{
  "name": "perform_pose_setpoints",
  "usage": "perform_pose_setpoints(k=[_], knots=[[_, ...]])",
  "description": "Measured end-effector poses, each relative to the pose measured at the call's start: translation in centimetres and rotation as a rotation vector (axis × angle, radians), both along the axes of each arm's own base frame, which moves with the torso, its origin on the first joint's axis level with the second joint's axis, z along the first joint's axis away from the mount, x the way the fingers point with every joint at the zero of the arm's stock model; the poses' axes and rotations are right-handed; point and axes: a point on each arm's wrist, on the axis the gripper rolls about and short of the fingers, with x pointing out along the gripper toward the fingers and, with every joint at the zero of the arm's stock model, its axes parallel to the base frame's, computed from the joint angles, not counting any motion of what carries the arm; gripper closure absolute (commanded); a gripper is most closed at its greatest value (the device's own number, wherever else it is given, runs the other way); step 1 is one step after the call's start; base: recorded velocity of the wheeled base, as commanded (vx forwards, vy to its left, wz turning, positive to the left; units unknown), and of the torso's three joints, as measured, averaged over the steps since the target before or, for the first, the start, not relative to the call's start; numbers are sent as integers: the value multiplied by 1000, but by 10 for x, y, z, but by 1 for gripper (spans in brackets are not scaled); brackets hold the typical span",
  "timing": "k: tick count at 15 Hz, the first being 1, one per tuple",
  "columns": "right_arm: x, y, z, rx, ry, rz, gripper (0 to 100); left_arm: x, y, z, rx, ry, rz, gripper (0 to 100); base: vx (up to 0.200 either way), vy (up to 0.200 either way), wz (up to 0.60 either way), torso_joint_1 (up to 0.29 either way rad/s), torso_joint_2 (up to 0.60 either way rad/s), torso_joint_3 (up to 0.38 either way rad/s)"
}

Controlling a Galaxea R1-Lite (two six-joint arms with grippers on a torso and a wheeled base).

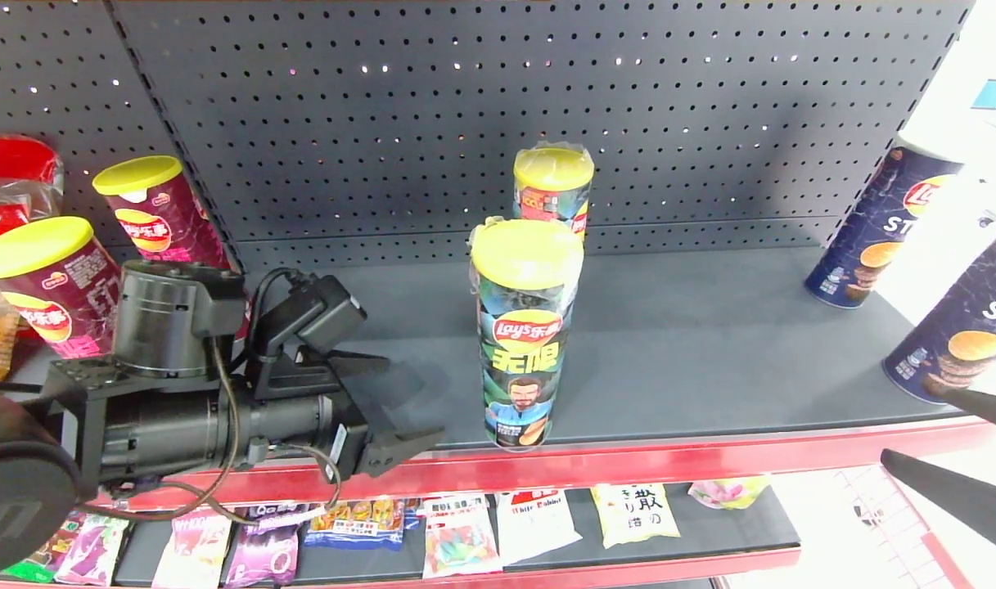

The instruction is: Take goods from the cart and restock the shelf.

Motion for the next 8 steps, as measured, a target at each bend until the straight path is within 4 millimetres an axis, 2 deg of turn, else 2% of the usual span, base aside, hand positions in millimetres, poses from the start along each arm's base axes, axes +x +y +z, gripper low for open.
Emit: perform_pose_setpoints(k=[8], knots=[[-8,-6,-5,12,-17,-35,0,18,-16,-7,15,17,-20,0,0,0,0,0,0,0]])
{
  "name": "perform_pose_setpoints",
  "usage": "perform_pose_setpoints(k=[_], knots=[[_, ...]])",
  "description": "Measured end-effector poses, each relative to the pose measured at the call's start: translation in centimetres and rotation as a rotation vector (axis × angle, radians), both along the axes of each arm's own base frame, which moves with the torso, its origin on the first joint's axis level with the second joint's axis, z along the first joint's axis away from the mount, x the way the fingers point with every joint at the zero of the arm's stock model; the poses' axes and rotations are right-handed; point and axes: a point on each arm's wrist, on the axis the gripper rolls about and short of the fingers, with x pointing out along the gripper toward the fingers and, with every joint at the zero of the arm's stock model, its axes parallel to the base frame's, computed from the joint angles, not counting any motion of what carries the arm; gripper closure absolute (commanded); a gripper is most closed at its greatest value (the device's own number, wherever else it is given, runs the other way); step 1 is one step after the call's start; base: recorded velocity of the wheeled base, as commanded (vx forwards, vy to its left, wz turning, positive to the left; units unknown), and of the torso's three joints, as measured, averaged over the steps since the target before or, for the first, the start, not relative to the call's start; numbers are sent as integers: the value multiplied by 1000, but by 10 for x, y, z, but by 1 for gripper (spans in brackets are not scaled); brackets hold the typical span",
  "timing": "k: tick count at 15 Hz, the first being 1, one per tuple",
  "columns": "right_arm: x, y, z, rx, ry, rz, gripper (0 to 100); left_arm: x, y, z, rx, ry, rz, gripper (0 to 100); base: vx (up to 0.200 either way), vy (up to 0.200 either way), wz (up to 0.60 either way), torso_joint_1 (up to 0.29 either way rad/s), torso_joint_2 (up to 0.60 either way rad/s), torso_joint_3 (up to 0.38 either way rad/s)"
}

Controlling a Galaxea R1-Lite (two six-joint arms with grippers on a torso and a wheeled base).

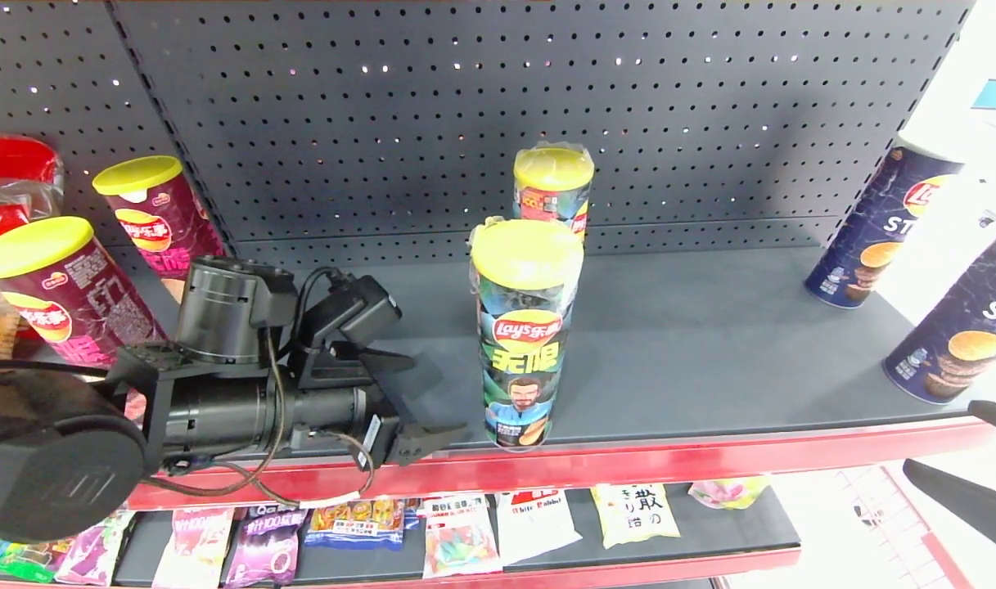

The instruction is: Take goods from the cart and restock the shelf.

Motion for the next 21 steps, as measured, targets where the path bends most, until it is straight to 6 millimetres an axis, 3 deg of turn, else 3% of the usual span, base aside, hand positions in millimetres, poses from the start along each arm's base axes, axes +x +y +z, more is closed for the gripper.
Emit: perform_pose_setpoints(k=[7,21], knots=[[-1,-1,2,3,-8,-5,0,16,-10,-2,0,-3,-3,0,0,0,0,0,0,0],[0,-1,0,1,-3,-8,0,27,-28,1,-9,-23,-32,0,0,0,0,0,0,0]])
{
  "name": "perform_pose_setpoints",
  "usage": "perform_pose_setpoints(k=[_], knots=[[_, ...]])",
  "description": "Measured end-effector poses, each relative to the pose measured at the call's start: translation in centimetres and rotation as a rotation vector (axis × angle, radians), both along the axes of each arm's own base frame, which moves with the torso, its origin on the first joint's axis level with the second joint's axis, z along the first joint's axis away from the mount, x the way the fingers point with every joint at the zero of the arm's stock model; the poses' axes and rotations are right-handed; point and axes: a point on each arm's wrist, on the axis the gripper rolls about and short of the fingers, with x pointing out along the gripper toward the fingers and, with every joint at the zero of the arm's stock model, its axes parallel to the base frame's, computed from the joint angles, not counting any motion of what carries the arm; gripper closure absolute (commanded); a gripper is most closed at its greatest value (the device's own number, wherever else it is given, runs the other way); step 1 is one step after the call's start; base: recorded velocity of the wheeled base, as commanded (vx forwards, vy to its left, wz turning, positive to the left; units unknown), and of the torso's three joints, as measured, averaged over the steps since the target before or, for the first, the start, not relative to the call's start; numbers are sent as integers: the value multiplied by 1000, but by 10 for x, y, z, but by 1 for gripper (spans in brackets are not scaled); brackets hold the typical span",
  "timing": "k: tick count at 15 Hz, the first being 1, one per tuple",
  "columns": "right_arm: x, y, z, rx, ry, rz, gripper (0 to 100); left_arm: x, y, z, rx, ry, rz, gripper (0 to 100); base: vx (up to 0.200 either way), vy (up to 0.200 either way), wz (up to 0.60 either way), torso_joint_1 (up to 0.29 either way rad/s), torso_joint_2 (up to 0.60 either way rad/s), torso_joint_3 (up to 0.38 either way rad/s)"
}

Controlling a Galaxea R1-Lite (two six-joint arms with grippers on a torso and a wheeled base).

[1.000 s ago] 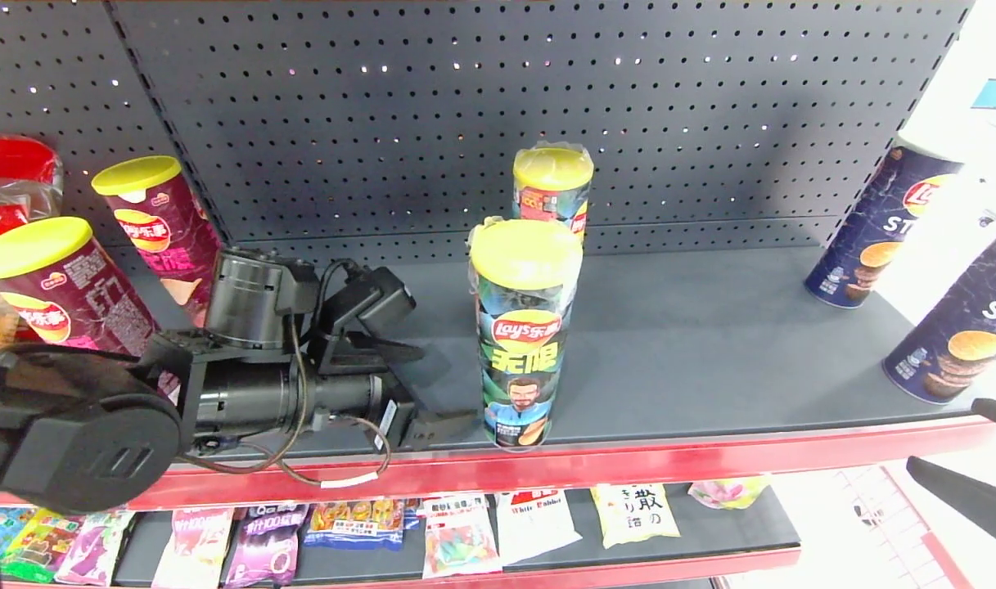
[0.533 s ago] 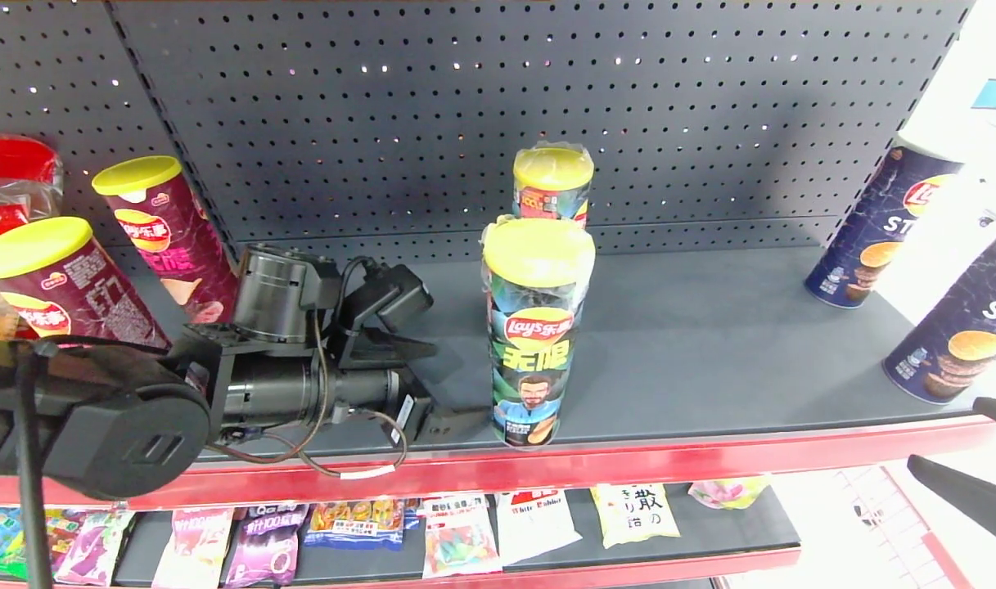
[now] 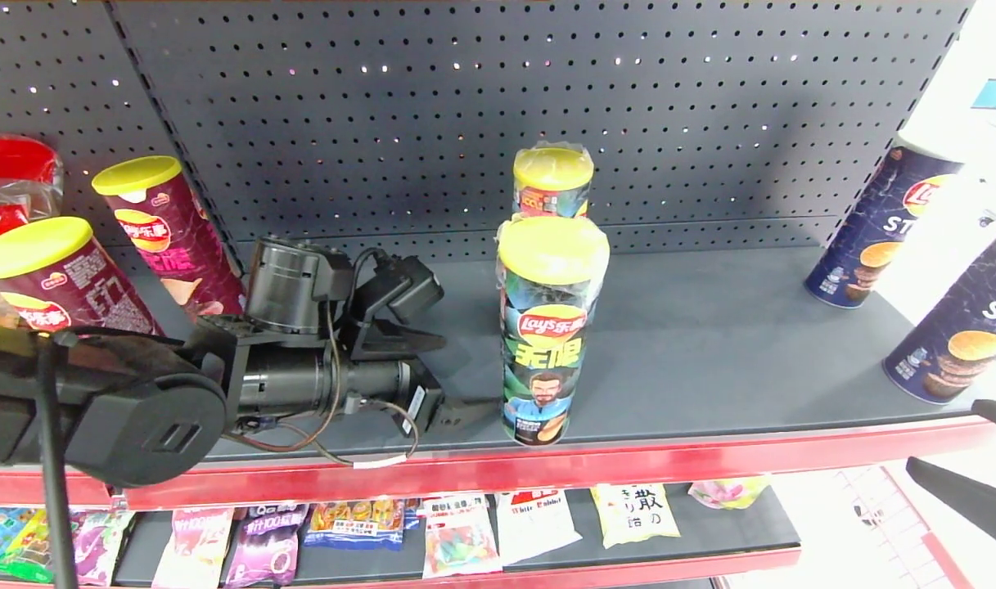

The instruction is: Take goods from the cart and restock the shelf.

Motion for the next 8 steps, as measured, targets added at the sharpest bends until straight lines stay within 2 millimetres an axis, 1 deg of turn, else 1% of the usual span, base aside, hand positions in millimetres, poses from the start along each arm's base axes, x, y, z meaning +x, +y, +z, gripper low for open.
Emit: perform_pose_setpoints(k=[8], knots=[[0,0,0,0,-1,0,0,5,-5,2,-4,-13,0,0,0,0,0,0,0,0]])
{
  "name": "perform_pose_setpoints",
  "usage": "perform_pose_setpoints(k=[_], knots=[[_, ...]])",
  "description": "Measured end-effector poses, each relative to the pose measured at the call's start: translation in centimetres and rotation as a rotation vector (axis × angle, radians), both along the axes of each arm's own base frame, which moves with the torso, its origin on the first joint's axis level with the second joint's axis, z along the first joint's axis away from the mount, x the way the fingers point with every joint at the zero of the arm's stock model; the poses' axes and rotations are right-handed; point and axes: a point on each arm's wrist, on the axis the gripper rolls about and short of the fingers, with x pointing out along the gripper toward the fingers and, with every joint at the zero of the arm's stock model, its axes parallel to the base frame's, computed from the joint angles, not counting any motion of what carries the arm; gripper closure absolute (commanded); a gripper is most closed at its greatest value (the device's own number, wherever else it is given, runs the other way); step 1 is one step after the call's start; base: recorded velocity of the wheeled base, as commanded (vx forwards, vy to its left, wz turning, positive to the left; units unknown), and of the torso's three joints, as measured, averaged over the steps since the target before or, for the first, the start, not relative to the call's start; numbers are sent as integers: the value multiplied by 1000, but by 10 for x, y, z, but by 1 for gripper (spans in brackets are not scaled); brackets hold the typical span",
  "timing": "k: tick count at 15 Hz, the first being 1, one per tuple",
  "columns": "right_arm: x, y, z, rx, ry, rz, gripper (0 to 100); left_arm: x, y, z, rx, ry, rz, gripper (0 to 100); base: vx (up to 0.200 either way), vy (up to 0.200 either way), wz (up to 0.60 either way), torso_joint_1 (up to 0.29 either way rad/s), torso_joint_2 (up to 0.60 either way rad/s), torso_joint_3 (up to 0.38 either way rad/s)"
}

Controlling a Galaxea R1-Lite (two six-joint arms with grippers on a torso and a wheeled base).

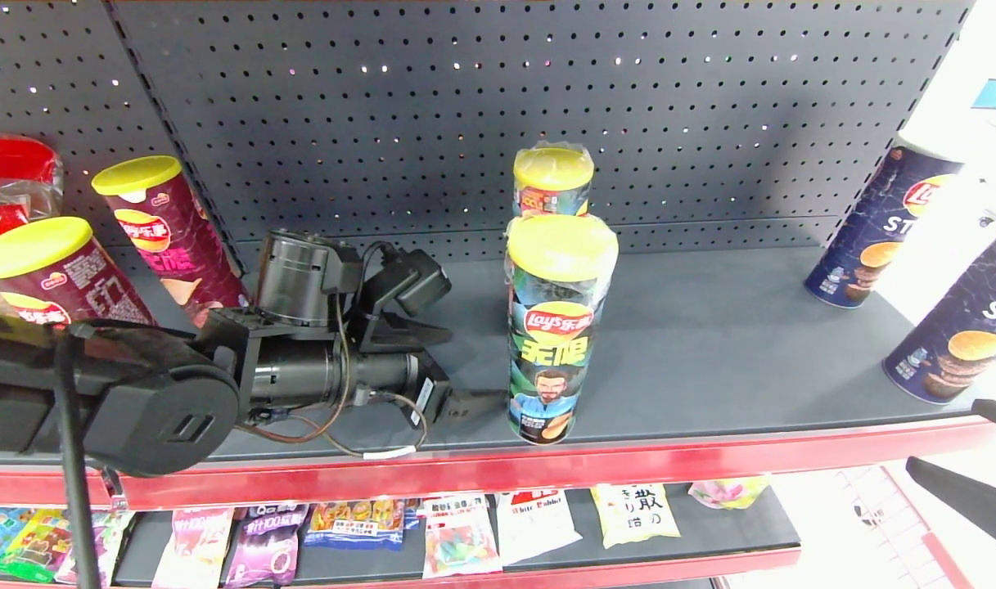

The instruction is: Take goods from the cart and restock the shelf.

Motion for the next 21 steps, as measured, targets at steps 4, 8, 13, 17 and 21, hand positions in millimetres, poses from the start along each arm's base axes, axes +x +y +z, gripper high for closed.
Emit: perform_pose_setpoints(k=[4,8,13,17,21], knots=[[-2,-1,-4,-2,5,-1,0,-3,3,3,2,-11,16,0,0,0,0,0,0,0],[-21,-8,-26,-13,31,0,0,-38,33,14,0,-22,68,0,0,0,0,0,0,0],[-60,-24,-49,-55,103,-110,0,-148,108,17,-5,-8,247,0,0,0,0,0,0,0],[-89,-30,-66,-33,115,-309,0,-245,162,-2,38,50,550,0,0,0,0,0,0,0],[-114,-33,-89,-48,131,-432,0,-296,179,-26,-68,-7,974,0,0,0,0,0,0,0]])
